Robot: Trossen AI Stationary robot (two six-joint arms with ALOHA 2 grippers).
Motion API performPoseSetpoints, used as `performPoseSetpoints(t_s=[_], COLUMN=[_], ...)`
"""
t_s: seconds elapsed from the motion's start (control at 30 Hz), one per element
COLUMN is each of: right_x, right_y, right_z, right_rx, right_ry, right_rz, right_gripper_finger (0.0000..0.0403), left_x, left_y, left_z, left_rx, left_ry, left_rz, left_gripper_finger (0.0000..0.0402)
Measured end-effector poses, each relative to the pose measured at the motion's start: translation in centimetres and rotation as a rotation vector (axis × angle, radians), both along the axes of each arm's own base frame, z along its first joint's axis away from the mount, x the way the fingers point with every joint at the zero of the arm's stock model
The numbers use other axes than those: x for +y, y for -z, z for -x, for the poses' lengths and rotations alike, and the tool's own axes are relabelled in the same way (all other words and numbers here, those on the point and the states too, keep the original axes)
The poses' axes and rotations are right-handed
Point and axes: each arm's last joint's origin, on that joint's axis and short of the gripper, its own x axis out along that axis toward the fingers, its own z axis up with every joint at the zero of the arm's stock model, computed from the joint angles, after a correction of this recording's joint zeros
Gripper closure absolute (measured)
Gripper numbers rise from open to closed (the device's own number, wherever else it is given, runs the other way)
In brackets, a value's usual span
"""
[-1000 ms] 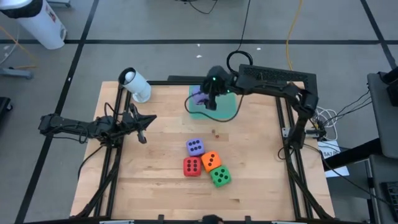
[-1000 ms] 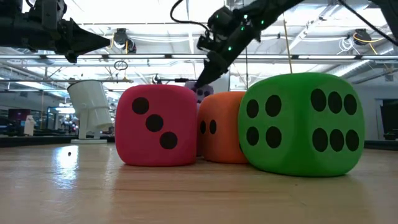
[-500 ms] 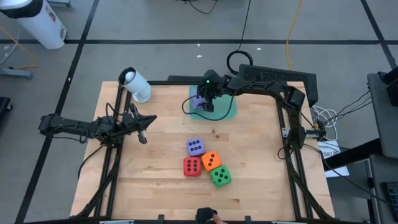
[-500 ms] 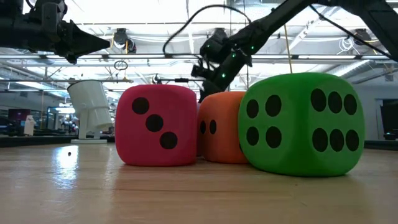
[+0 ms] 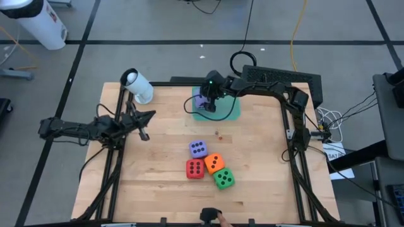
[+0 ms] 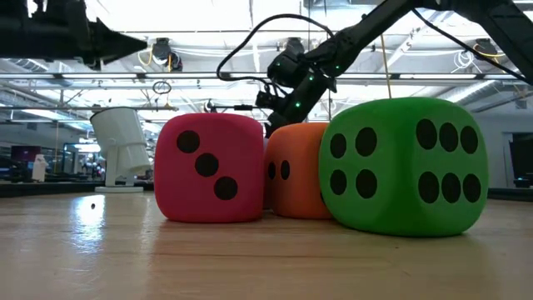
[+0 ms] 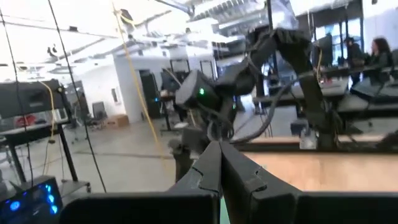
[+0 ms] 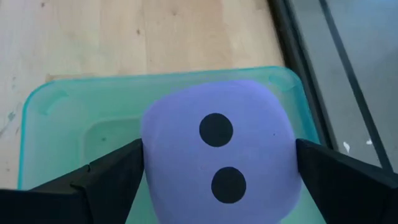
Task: Pick & Place Dice
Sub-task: Put the bottom large purple dice into the green container
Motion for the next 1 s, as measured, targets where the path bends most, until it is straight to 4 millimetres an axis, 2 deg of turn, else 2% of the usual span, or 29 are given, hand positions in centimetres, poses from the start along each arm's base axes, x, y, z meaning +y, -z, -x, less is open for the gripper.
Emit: performPoseSetpoints(t_s=[0.23, 0.37, 0.5, 0.57, 0.7, 0.83, 1.0], right_x=[0.1, 0.0, 0.3, 0.7, 1.5, 1.7, 1.5], right_y=[0.0, -0.1, -1.7, -2.6, -2.5, -2.7, -2.4], right_z=[0.0, -0.1, 0.3, 0.4, 0.2, 0.4, 0.6], right_rx=[-0.011, -0.023, -0.049, -0.069, -0.075, -0.071, -0.034], right_ry=[-0.009, -0.031, -0.028, -0.04, -0.109, -0.121, -0.106], right_rz=[-0.027, 0.004, 0.011, 0.001, -0.048, -0.065, -0.04], right_gripper_finger=[0.0004, 0.0003, 0.0003, 0.0003, 0.0003, 0.0003, 0.0003], left_x=[0.1, 0.1, 0.1, 0.1, 0.2, 0.8, 2.3], left_y=[1.5, 1.0, 0.2, 0.4, 0.7, 0.5, -0.1], left_z=[-0.4, -0.6, -0.5, -0.6, -0.8, -2.0, -5.0], left_rx=[0.136, 0.079, 0.032, 0.043, 0.058, 0.106, 0.213], left_ry=[-0.003, -0.025, -0.024, -0.017, -0.022, -0.049, -0.054], left_rz=[0.045, 0.045, 0.025, 0.046, 0.073, 0.115, 0.164], left_gripper_finger=[0.0396, 0.0396, 0.0396, 0.0396, 0.0396, 0.0399, 0.04])
